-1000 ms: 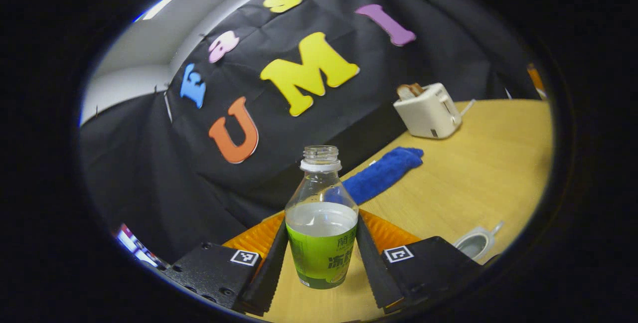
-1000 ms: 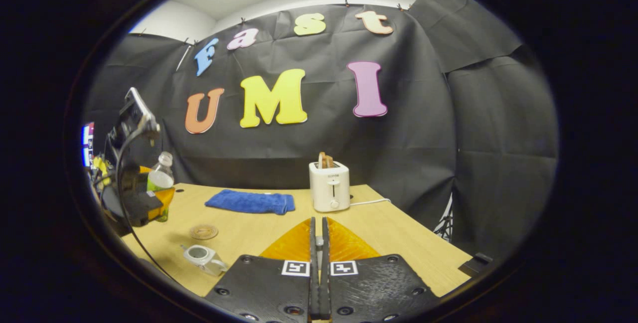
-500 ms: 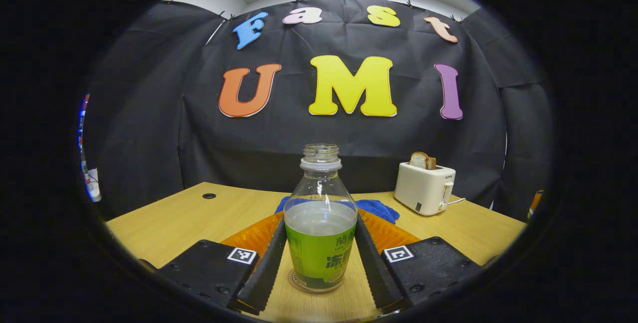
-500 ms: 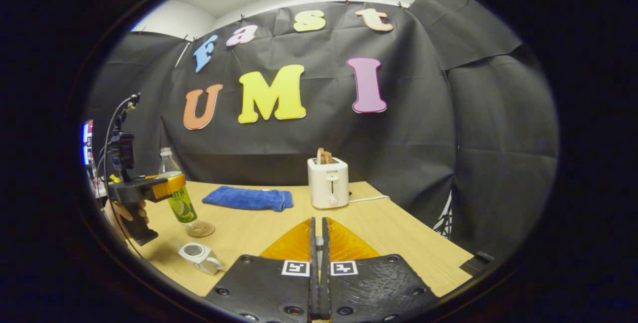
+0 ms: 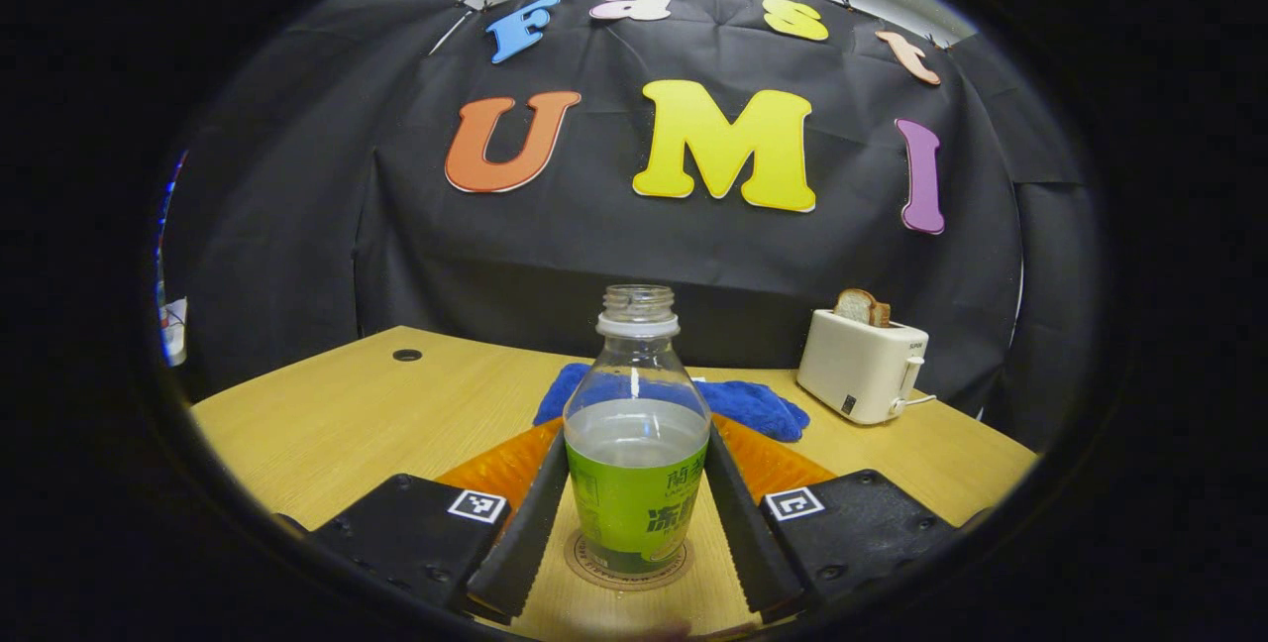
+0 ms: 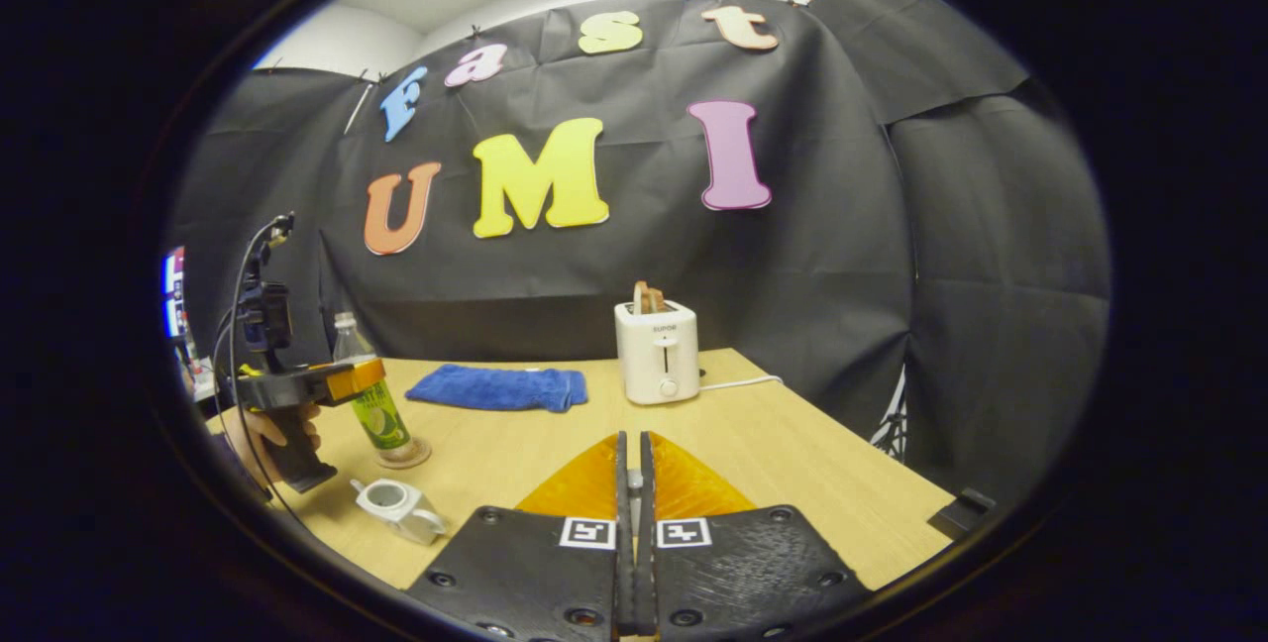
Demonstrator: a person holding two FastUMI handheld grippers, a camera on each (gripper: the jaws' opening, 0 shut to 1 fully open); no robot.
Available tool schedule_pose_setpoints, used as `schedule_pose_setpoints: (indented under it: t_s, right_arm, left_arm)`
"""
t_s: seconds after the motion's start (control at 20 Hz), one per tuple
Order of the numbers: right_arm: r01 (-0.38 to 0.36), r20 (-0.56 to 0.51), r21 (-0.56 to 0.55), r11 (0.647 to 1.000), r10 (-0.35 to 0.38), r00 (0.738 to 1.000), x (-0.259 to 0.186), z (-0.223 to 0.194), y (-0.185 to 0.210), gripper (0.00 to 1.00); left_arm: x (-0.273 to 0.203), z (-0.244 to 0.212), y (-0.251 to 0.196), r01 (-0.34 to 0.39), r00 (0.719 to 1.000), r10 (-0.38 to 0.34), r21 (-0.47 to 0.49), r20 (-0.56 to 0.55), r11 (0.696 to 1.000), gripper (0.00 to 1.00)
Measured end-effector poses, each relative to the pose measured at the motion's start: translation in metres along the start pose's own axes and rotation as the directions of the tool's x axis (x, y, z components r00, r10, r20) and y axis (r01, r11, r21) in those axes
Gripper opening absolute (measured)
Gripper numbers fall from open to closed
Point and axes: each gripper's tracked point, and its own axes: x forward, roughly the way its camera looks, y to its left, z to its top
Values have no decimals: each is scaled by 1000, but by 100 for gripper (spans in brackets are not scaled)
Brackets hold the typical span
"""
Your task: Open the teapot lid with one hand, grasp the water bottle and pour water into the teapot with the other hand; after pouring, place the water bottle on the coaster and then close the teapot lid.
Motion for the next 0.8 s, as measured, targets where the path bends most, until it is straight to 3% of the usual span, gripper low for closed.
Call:
schedule_pose_setpoints:
  t_s: [0.1,0.25,0.8]
  right_arm:
    - [-4,-3,-3,1000,4,1000,1,-2,3,0]
    - [-12,-2,-7,1000,12,1000,0,-1,9,0]
    - [-83,-13,-24,996,83,996,-5,-9,45,0]
  left_arm:
    - [-2,5,3,-10,1000,10,17,9,1000,81]
    - [-13,16,-1,3,1000,-4,27,17,1000,92]
    - [-92,115,1,50,989,-52,19,140,999,93]
